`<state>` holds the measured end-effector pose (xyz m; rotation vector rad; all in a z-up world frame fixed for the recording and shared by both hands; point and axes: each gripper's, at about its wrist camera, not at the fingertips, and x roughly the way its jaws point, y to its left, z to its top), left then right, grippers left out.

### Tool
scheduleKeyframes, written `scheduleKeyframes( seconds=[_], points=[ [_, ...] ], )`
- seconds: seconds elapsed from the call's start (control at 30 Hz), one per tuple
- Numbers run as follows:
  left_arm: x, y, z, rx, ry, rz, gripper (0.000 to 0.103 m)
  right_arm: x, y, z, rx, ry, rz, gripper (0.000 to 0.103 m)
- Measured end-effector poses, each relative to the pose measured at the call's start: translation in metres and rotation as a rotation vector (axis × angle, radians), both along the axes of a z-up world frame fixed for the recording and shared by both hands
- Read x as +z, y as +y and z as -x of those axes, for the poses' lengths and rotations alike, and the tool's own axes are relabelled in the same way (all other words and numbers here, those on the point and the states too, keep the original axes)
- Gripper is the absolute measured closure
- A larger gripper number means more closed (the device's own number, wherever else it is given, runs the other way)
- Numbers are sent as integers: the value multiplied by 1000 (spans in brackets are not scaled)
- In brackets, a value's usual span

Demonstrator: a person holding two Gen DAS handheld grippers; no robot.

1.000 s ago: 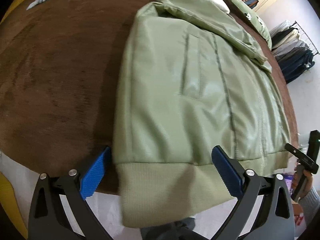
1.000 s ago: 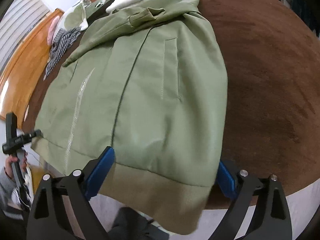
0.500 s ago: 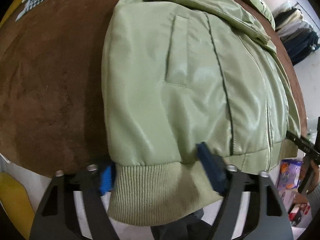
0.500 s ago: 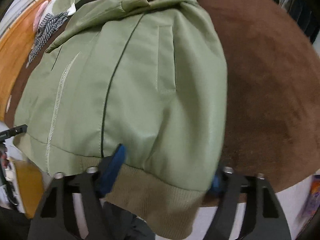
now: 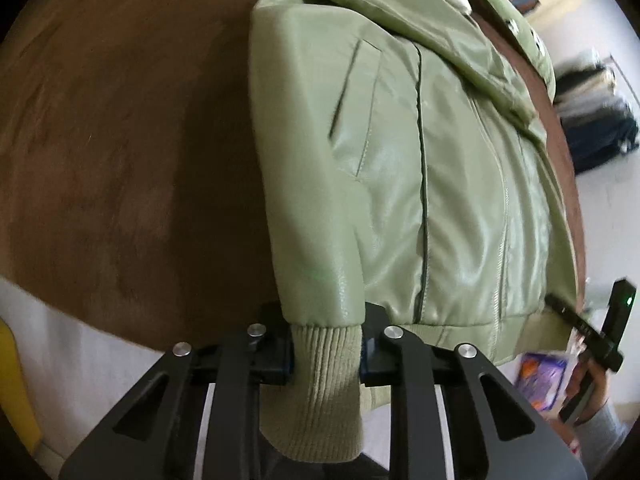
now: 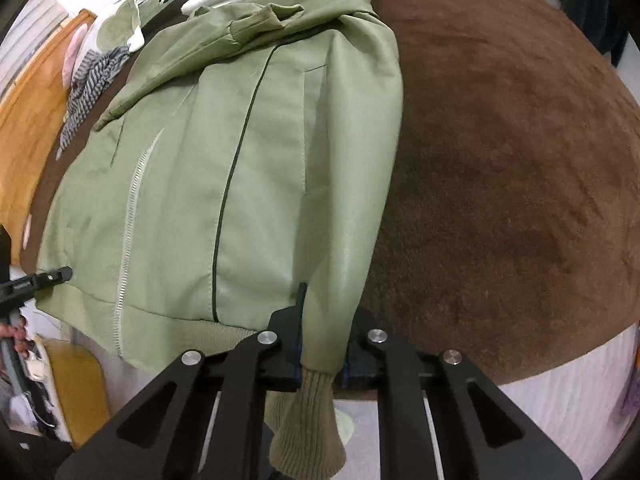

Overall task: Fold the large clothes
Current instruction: 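Grasp the ribbed hem with the left tool while the right tool grasps it too, then lift the hem with both tools and fold it up toward the collar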

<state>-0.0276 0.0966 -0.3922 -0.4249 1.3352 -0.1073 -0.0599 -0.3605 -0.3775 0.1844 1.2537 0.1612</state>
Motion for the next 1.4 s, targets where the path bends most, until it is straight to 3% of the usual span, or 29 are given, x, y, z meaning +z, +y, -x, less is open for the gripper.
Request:
scheduleKeyframes(
  seconds=[0.4,0.6,0.8,0.97,1.13,1.27,1.4],
  points=[
    [9,-12,62,9,115,-34,80,2,-7,27,3,123,4,91],
    [16,-22,50,50,103,-53,81,18,0,19,22,101,10,92],
    [70,-27,39,89,-15,-71,82,75,8,-3,65,12,-28,92],
    [125,-29,-2,135,-103,-87,82,129,-4,-42,66,-85,-42,92],
    [175,-30,-67,135,-208,-114,82,168,-2,-109,70,-192,-38,92],
    [193,-33,-125,124,-258,-124,82,184,4,-163,72,-245,-22,92],
    [193,-29,-184,129,-279,-112,82,185,5,-216,62,-271,-14,92]
  ],
)
